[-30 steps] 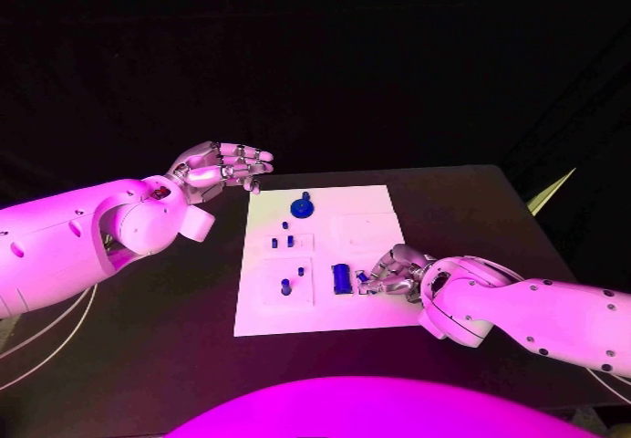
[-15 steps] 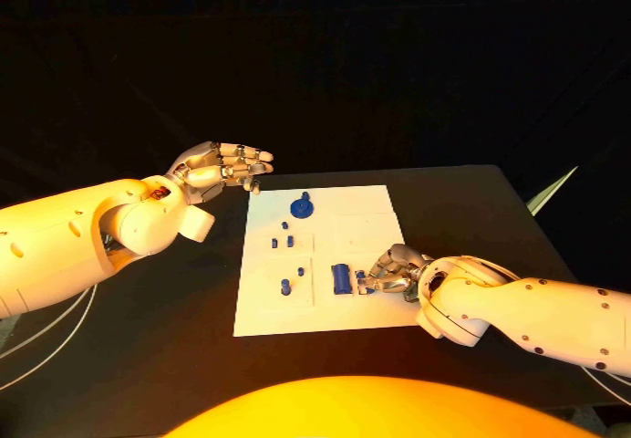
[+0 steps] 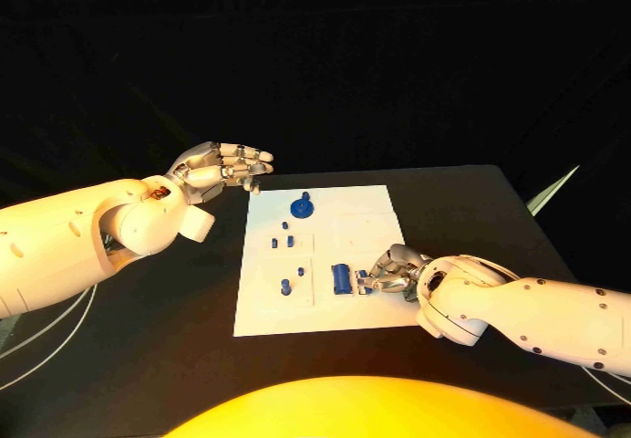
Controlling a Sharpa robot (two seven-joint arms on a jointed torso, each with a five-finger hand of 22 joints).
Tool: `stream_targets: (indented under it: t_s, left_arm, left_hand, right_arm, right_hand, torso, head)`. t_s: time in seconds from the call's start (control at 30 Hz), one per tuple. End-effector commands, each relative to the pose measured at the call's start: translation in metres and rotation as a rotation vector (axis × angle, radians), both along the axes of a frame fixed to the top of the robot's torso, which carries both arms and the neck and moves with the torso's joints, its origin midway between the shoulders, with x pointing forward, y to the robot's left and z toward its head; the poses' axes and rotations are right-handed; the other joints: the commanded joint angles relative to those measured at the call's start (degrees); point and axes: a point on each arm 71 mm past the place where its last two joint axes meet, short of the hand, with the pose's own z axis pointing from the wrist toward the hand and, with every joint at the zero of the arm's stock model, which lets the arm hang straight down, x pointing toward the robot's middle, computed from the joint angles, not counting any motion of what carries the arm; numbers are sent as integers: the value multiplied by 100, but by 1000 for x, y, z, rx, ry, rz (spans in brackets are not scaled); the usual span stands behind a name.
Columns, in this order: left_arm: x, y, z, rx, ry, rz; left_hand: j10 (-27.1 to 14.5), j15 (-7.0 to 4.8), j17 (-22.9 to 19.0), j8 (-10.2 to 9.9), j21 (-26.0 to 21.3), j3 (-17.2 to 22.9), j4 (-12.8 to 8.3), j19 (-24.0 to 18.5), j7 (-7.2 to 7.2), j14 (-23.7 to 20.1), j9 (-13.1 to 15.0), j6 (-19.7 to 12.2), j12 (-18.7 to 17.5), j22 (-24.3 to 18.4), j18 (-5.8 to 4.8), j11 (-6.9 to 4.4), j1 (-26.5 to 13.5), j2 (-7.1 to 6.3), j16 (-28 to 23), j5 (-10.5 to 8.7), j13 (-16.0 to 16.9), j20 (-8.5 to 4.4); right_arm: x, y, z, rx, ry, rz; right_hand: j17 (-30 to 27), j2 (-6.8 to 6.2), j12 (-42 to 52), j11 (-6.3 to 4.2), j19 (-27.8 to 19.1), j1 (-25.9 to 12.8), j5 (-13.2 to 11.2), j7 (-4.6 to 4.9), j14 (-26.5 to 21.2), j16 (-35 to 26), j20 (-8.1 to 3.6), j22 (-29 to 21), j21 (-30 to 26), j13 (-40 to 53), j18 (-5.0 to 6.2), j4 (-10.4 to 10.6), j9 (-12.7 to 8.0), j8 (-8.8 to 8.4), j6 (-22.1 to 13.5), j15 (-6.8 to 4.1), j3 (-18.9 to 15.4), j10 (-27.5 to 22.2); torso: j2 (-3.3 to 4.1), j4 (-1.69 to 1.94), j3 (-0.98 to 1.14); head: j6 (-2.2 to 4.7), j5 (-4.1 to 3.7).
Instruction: Assemble the parts on the task board
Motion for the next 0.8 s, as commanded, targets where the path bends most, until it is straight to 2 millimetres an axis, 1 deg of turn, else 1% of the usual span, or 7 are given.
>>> stream_targets:
  t_s: [0.03, 0.27, 0.37, 0.6, 0.8]
  left_arm:
    - [0, -2, 1, -3, -1, -5]
    - [0, -1, 1, -3, -1, -5]
    - [0, -1, 0, -2, 1, -6]
    - [0, -2, 0, -1, 1, -8]
    - [0, -2, 0, -1, 2, -8]
  left_hand:
    - [-139, 2, -59, 89, -58, -75, 13, -11, 67, -71, 30, -50, 73, -60, -54, 21, -36, 51, 3, 50, 93, 44]
    - [-139, 2, -59, 89, -58, -75, 13, -11, 67, -71, 30, -50, 73, -60, -54, 21, -36, 51, 3, 50, 93, 44]
    - [-141, 3, -60, 90, -59, -71, 19, -11, 68, -72, 29, -50, 76, -61, -54, 22, -40, 59, 4, 52, 93, 45]
    - [-144, 3, -60, 90, -60, -69, 19, -11, 67, -73, 29, -51, 77, -62, -54, 22, -39, 59, 4, 53, 93, 45]
    - [-144, 3, -60, 90, -60, -69, 19, -11, 67, -73, 29, -51, 77, -62, -54, 22, -39, 59, 4, 53, 93, 45]
  right_arm:
    - [0, 2, 0, 1, -8, 6]
    - [0, 4, 1, 8, -18, 11]
    - [0, 5, 2, 8, -22, 13]
    - [0, 4, 1, 2, -16, 21]
    - [-1, 4, 1, -5, -9, 27]
  right_hand:
    - [1356, 12, -33, -35, 94, -160, 21, -17, 592, 82, -27, 618, -16, 882, -111, 20, 88, 154, 158, -42, 287, 273]
    - [1359, -8, -31, -35, 95, -283, 19, -16, 592, 83, -29, 622, -20, 885, -111, 55, 98, 165, 159, -43, 282, 276]
    - [1359, -53, -31, -34, 98, -406, 18, -15, 592, 83, -29, 626, -23, 886, -112, 90, 106, 173, 159, -42, 263, 278]
    - [1357, -143, -40, -31, 97, -525, 16, -13, 592, 82, -28, 627, -37, 883, -110, 106, 113, 179, 154, -40, 229, 276]
    - [1358, -167, -42, -30, 96, -544, 15, -12, 592, 82, -28, 625, -45, 882, -109, 105, 114, 180, 152, -40, 220, 275]
  torso:
    - [-1, 0, 3]
    - [3, 2, 0]
    - [0, 0, 0]
    - [-2, -3, 1]
    - [-2, -5, 2]
  head:
    - [0, 3]
    - [0, 14]
    - [0, 20]
    - [0, 19]
    - [0, 22]
